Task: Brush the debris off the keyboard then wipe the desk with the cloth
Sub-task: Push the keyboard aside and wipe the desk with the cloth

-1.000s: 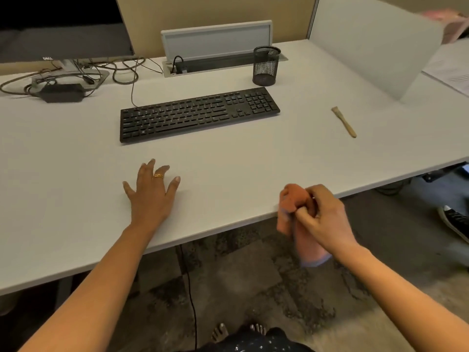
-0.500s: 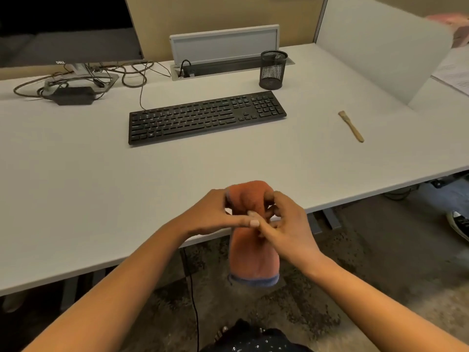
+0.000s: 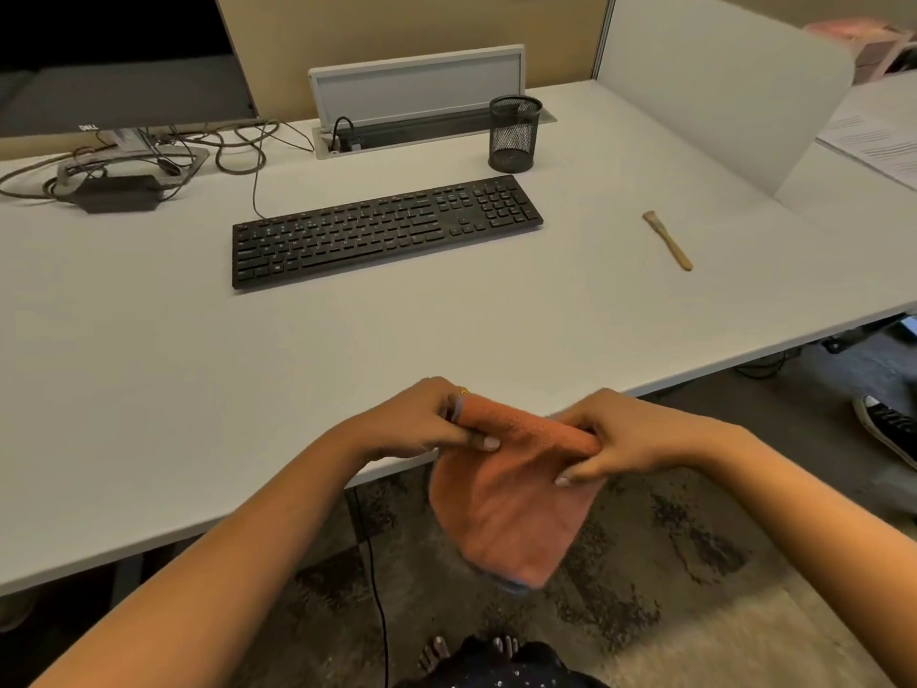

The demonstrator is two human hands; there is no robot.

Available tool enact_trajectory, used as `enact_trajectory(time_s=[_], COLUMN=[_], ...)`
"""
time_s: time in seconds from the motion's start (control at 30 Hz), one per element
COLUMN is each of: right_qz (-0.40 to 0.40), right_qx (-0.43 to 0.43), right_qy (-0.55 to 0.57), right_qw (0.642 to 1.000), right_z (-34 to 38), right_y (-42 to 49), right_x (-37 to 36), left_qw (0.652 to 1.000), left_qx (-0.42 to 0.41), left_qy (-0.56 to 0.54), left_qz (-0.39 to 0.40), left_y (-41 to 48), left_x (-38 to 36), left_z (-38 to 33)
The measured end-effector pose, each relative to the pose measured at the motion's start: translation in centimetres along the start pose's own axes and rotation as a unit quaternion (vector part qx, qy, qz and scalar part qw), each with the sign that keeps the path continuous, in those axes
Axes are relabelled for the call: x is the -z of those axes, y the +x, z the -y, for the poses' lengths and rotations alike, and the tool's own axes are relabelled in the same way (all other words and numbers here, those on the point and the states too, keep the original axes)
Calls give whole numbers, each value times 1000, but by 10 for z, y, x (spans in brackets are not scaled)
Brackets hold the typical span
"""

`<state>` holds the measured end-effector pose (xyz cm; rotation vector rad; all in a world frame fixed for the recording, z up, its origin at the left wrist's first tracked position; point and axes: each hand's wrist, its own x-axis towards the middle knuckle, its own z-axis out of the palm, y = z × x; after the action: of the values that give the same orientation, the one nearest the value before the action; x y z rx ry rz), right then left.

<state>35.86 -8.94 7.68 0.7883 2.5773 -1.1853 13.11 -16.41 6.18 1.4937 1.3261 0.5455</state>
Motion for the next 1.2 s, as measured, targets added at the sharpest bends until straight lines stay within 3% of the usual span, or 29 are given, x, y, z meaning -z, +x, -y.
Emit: enact_trajectory(time_s=[0.07,0.17,0.4,0.5,0.6,0.67,0.73,0.8,0.97,1.1,1.2], right_qz=[31,43,37,12,-42,-109,-177,-203,-186,-265,-329], right_qx=[-50,-83,-90,-82,-70,-49,-41,-40,-59,-47,-45], right_qy=[-15,1,21,65,152,284,449,523,533,555,544], right_qw=[998,996,995,994,985,951,875,827,823,787,771], right_z=[-7,-12,-5,-7,-20,-29,-35,-35,-27,-22,-21], right_y=[-8,-17,-31,-35,-43,-45,-42,-36,-13,6,18], right_x=[3,10,32,40,43,37,24,10,-4,15,46], left_qw=[996,998,994,996,998,990,975,963,912,882,876], left_qx=[1,2,13,-6,-25,-38,-48,-63,-70,-52,-30], left_qy=[79,64,14,28,-41,-136,-215,-260,-380,-418,-437], left_qz=[-27,-27,109,81,39,28,4,-29,-137,-213,-203], left_y=[8,14,26,32,34,34,35,39,54,74,92], left_x=[-4,-8,-8,-9,-7,-7,-8,-10,4,28,49], left_z=[1,-6,-15,-17,-19,-25,-36,-44,-59,-64,-67])
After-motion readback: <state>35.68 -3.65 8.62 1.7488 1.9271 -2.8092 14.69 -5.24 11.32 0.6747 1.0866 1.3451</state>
